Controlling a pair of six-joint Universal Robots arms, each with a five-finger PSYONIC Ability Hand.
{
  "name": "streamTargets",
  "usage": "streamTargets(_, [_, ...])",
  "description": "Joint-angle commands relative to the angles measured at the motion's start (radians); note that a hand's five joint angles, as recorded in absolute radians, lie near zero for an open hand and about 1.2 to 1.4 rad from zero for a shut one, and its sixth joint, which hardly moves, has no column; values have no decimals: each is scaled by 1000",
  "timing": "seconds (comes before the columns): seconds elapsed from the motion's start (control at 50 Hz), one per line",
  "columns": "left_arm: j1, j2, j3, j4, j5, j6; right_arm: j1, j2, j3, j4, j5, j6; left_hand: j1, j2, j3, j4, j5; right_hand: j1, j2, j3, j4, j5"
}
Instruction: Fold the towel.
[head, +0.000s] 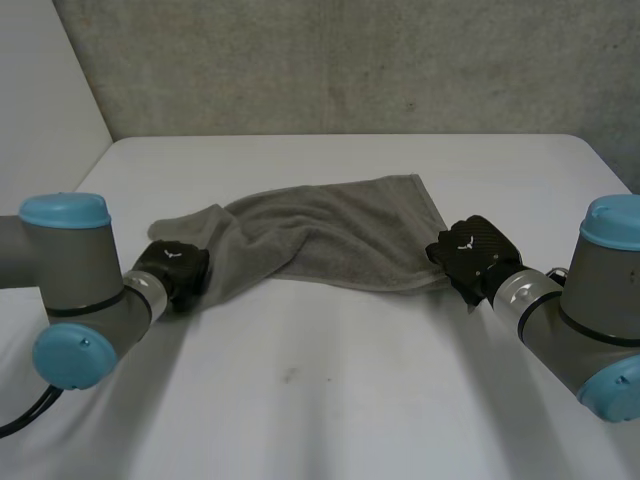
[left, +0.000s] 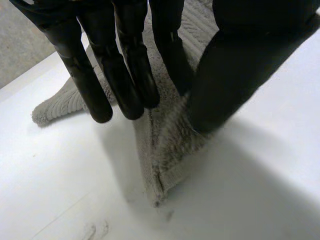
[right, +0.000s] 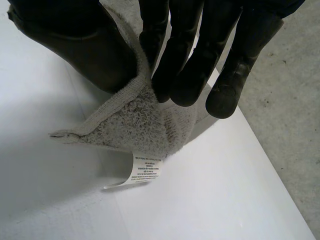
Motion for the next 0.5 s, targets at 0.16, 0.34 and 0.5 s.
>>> streamTargets(0.16, [20, 216, -21, -10, 3, 1, -78, -141, -10, 42, 16, -16, 325, 320, 321, 319, 329, 58, 53, 59, 53, 35])
streamTargets(0.34, [90, 492, -67, -232, 8, 12, -222, -358, 13, 309, -39, -100, 325, 320, 321, 319, 329, 58, 53, 59, 53, 35])
streamTargets(0.5, [177, 686, -165, -423, 58, 152, -348, -535, 48, 489, -119, -218, 325, 320, 321, 319, 329, 58, 53, 59, 53, 35])
